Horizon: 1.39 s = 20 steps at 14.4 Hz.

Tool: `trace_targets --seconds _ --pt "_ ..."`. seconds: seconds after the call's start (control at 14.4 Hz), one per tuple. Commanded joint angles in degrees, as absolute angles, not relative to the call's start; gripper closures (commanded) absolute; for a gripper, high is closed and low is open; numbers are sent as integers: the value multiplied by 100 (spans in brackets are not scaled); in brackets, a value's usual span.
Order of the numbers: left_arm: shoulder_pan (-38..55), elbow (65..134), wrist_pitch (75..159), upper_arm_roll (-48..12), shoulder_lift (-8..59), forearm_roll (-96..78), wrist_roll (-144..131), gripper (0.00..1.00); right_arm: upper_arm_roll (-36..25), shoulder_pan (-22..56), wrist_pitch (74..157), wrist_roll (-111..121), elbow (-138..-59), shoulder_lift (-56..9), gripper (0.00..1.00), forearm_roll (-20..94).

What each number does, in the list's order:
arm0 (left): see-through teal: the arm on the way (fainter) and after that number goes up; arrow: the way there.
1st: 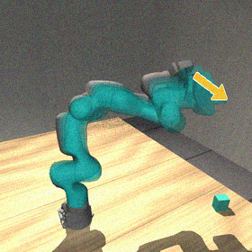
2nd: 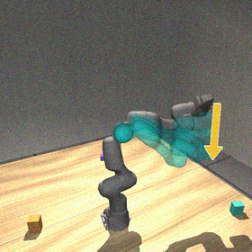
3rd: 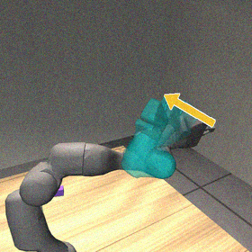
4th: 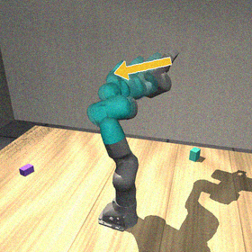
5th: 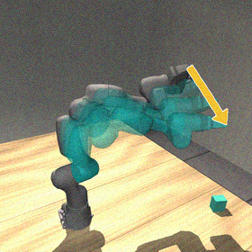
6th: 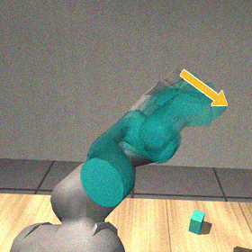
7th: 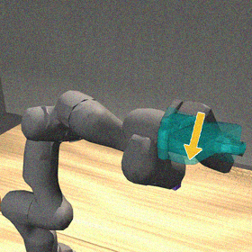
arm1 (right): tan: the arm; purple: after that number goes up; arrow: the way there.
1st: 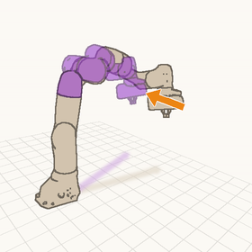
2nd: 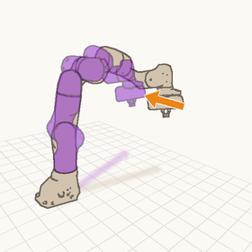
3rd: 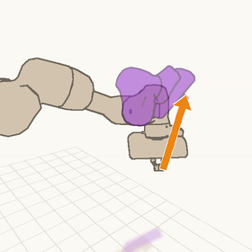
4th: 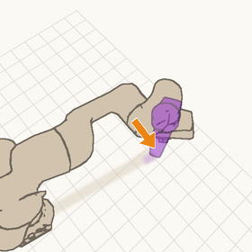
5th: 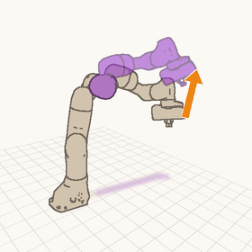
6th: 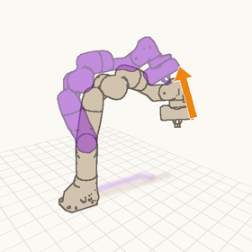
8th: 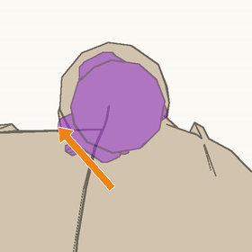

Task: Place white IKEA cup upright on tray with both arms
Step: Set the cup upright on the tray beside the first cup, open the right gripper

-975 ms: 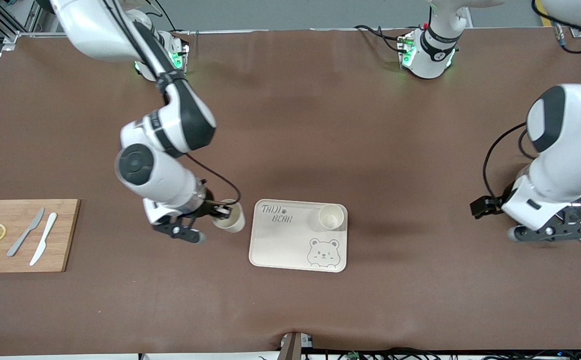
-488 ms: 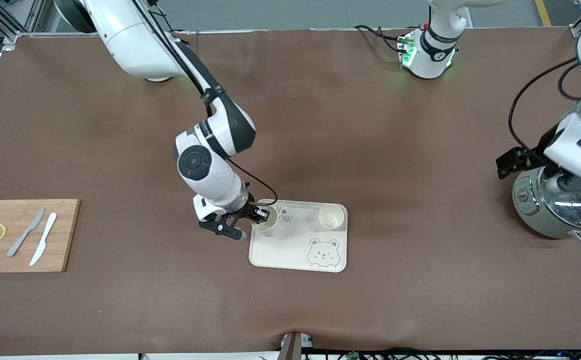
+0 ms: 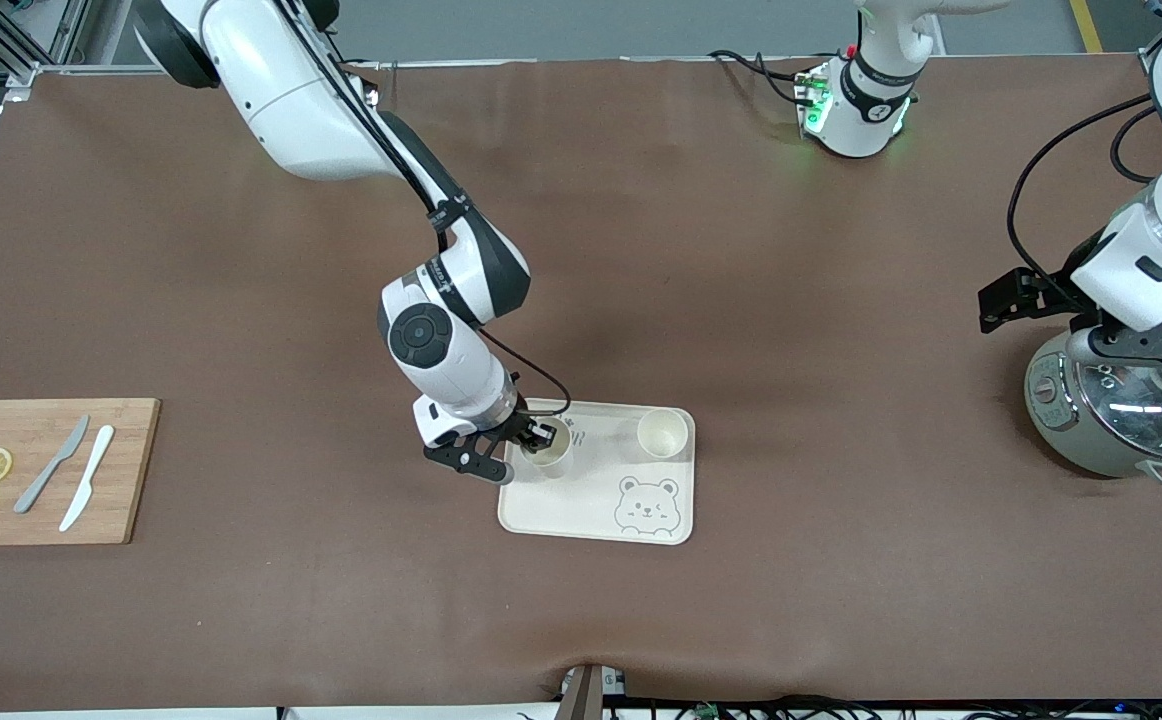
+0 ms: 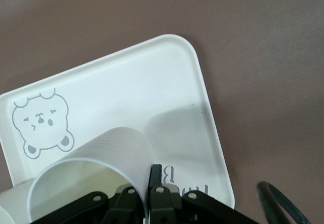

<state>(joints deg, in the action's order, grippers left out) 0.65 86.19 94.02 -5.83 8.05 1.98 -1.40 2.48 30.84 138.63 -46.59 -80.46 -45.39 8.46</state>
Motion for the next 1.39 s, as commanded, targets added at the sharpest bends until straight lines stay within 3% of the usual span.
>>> trace_targets --seconds 0.0,1.32 --pt "17 8648 9334 -580 756 70 0 0 158 3199 13896 -4729 -7945 -4649 100 862" --pt "-272 8464 9360 -545 914 -9 9 0 158 3226 13983 -4746 -7963 -4860 100 624"
